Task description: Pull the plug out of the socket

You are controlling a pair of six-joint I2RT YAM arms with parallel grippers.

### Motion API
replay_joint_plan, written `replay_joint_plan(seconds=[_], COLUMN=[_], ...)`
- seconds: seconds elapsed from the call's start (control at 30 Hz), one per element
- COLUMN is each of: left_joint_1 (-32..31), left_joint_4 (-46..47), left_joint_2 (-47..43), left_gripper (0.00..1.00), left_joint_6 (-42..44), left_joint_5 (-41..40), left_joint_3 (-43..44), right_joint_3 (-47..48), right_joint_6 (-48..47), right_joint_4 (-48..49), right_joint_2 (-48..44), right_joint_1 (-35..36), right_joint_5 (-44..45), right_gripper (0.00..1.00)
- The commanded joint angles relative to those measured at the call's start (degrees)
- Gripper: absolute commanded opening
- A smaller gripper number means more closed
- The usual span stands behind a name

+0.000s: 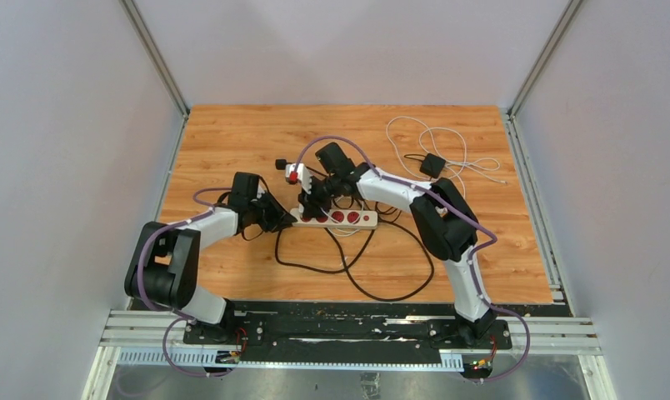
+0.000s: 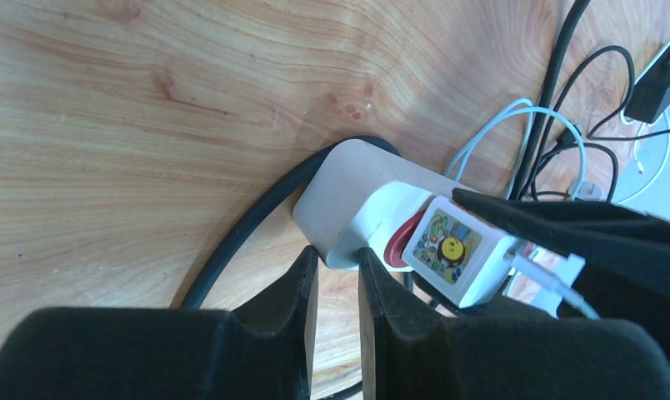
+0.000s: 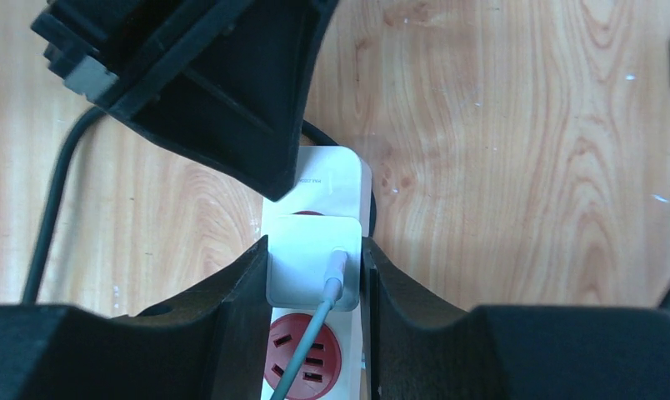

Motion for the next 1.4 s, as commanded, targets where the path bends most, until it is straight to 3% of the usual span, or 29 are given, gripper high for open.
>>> replay_joint_plan(seconds=[0.0,0.17,0.37,0.5,0.6,0.83,1.17,1.23,1.37], left_joint_1=[-1.48,-1.48,-1.48,-1.48,-1.48,-1.48,-1.31,-1.11,-0.69], left_joint_4=[1.10,0.98,0.70,0.74,0.69,-1.14,-11.53,-12.57,-11.34], left_joint_2=[9.02,9.38,8.73,8.59,8.30,4.46,-11.18,-12.79,-10.53], left_gripper=[0.22,0.21,0.21,0.20,0.20,0.21,0.31,0.38,0.39], left_joint_6=[2.52,2.43,2.68,2.69,2.77,4.01,5.94,6.20,6.31], left_joint_5=[-6.52,-5.53,-5.62,-5.36,-5.21,-5.29,-14.78,-17.71,-16.47], left_joint_3=[-1.13,-0.83,-1.00,-1.13,-1.24,-1.22,-1.47,-1.01,0.48], right_joint_3=[-5.62,-10.91,-13.87,-15.94,-16.07,-10.13,-1.80,-1.36,-0.15], right_joint_6=[-6.51,-9.84,-15.13,-18.58,-18.04,-7.30,9.43,10.78,12.01], right_joint_4=[-7.88,-2.02,2.05,4.00,3.37,-3.25,-10.70,-10.79,-11.27], right_joint_2=[1.54,1.65,2.26,2.14,1.87,1.32,1.72,1.99,2.24], right_joint_1=[11.27,15.15,18.94,19.98,20.01,16.88,5.89,5.27,5.25], right_joint_5=[12.42,29.89,41.12,42.65,41.10,31.46,6.05,4.71,5.84], right_gripper=[0.00,0.00,0.00,0.00,0.00,0.00,0.03,0.05,0.07])
